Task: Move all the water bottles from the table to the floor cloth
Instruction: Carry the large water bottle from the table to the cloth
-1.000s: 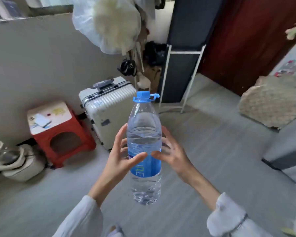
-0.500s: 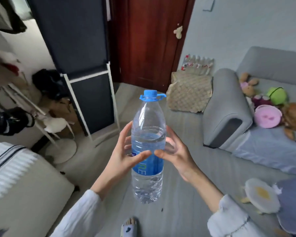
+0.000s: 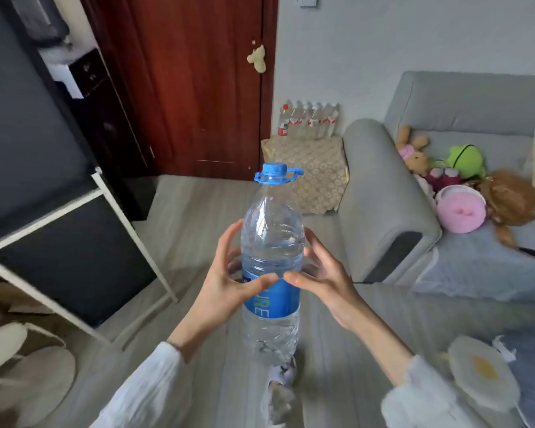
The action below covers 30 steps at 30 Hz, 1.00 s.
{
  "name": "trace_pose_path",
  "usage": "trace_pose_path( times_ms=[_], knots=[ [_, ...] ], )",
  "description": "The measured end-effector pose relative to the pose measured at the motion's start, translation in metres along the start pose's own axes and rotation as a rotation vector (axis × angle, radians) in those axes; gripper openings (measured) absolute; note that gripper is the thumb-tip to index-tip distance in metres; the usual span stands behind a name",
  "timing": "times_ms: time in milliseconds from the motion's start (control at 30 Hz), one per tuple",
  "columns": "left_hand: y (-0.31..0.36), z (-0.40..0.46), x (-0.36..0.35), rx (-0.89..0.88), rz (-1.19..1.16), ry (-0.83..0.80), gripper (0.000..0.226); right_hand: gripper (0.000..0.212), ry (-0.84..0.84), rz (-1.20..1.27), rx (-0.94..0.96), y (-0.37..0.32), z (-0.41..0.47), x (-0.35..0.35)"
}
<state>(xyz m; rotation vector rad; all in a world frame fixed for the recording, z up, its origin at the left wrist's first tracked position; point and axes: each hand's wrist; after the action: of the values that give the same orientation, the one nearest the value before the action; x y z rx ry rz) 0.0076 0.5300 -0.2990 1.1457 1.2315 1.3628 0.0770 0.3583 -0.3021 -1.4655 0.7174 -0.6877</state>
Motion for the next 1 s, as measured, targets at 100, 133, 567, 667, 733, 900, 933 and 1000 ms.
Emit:
trace_pose_path(
  times_ms=[100, 133, 567, 667, 733, 900, 933, 1000],
  knots=[
    [-0.007, 0.078, 0.003, 0.015, 0.002, 0.009, 0.087, 0.065, 0.016, 0.039, 0.008, 0.001, 0.069, 0.035],
    [-0.008, 0.106, 0.004, 0.021, -0.001, 0.006, 0.087, 0.063, 0.028, 0.060, 0.006, 0.001, 0.092, 0.049],
    [-0.013, 0.432, 0.005, 0.014, -0.002, -0.059, 0.089, 0.062, 0.146, 0.035, -0.019, -0.030, 0.360, 0.215],
    [-0.026, 0.512, 0.008, 0.004, 0.001, -0.110, 0.090, 0.059, 0.192, 0.021, -0.013, -0.024, 0.422, 0.251],
    [-0.035, 0.567, 0.011, 0.004, -0.008, -0.135, 0.091, 0.055, 0.229, 0.009, -0.009, -0.021, 0.467, 0.275],
    [-0.048, 0.700, 0.021, 0.041, 0.002, -0.186, 0.089, 0.056, 0.257, -0.023, -0.054, -0.028, 0.575, 0.332],
    [-0.050, 0.725, 0.021, 0.040, 0.017, -0.196, 0.088, 0.056, 0.262, -0.035, -0.059, -0.030, 0.594, 0.345],
    [-0.052, 0.771, 0.016, 0.029, 0.053, -0.217, 0.088, 0.058, 0.277, -0.049, -0.067, -0.031, 0.628, 0.374]
  ],
)
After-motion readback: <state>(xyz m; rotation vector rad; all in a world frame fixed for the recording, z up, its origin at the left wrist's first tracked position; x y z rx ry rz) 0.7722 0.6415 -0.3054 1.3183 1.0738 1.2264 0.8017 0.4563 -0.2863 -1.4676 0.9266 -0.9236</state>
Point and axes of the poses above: each hand's wrist, its own z-axis towards the middle knuckle, its own x-axis out of the back of the hand, y = z × x, and after that the axes turned 4 degrees about -y, right-handed
